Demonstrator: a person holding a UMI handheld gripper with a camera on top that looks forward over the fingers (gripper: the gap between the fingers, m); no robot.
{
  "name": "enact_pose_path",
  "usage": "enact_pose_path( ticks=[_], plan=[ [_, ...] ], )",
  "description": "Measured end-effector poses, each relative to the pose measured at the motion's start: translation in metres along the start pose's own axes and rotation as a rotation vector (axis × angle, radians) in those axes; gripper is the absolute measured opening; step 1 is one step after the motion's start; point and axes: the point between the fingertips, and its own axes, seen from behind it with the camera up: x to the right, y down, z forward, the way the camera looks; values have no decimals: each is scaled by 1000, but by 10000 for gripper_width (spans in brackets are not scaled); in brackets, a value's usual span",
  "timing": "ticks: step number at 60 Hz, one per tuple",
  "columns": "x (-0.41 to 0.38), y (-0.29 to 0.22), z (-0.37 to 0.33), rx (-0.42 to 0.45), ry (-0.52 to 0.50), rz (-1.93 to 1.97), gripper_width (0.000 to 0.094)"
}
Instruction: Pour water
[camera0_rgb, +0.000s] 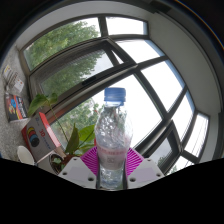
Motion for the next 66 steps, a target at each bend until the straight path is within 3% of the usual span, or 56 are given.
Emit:
enact_pose_path(
  ticks=[9, 18, 30, 44, 45, 49, 58, 60, 63, 64, 66],
  plan=[
    [12, 32, -14, -53, -43, 566, 297],
    [-49, 107, -25, -189, -140, 859, 298],
    [-155, 208, -36, -354, -214, 915, 298],
    [-239, 282, -53, -491, -269, 910, 303],
    [-232, 275, -47, -433, -247, 916, 299],
    [-233, 276, -46, -431, -237, 897, 307],
    [-236, 280, -48, -484, -232, 879, 495],
    [-239, 282, -51, -515, -242, 876, 588],
    [-240, 281, -57, -551, -259, 877, 838],
    [-239, 279, -59, -555, -261, 877, 866],
    [-236, 277, -65, -571, -258, 870, 835]
  ],
)
